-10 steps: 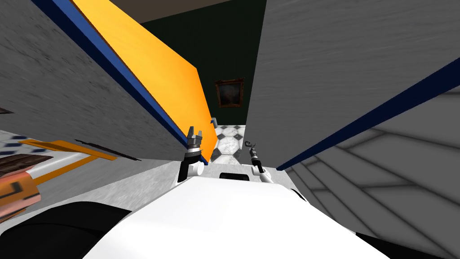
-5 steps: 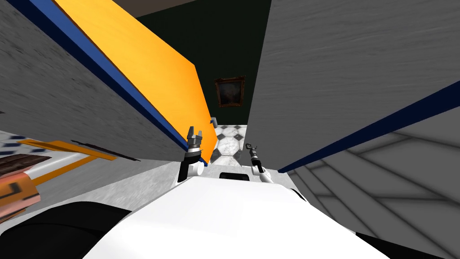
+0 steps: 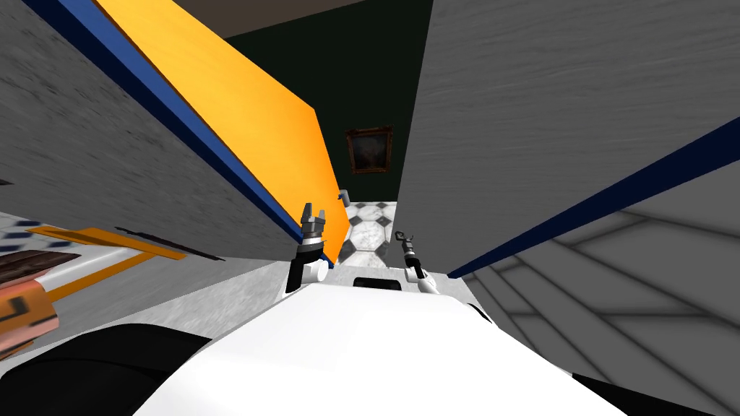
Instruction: Push the door open
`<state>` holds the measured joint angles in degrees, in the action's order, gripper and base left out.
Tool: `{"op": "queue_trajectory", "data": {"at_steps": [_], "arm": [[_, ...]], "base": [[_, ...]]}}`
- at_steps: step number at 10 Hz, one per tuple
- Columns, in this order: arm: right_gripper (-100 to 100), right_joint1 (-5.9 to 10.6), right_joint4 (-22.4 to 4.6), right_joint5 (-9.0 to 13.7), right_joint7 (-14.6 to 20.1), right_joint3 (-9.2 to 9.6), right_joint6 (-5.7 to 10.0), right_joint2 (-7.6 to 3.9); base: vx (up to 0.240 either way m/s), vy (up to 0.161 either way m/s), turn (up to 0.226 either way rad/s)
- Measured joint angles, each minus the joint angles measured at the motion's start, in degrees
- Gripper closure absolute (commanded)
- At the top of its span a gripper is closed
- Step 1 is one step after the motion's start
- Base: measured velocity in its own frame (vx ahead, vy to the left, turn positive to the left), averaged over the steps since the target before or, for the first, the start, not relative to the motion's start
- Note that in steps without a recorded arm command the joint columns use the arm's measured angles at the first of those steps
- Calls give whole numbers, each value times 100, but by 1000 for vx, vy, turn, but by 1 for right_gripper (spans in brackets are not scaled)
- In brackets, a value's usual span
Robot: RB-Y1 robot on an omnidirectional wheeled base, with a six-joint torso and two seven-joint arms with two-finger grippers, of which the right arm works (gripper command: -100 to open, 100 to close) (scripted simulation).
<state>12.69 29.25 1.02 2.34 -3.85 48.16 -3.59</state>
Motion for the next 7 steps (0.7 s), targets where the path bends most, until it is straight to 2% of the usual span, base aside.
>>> {"op": "queue_trajectory", "data": {"at_steps": [2, 4, 5, 6, 7], "arm": [[100, 133, -304, 54, -20, -80, 142, -43], [100, 1, 35, 44, -28, -72, 6, -41], [100, 14, -20, 68, -30, -105, 6, -61], [100, -99, 143, 85, -51, -134, -82, -56], [100, -51, 51, 116, -76, -182, -66, -65]], "base": [[85, 27, -10], [63, 29, -20], [158, 67, -62], [159, 41, -50], [191, 63, -29]]}}
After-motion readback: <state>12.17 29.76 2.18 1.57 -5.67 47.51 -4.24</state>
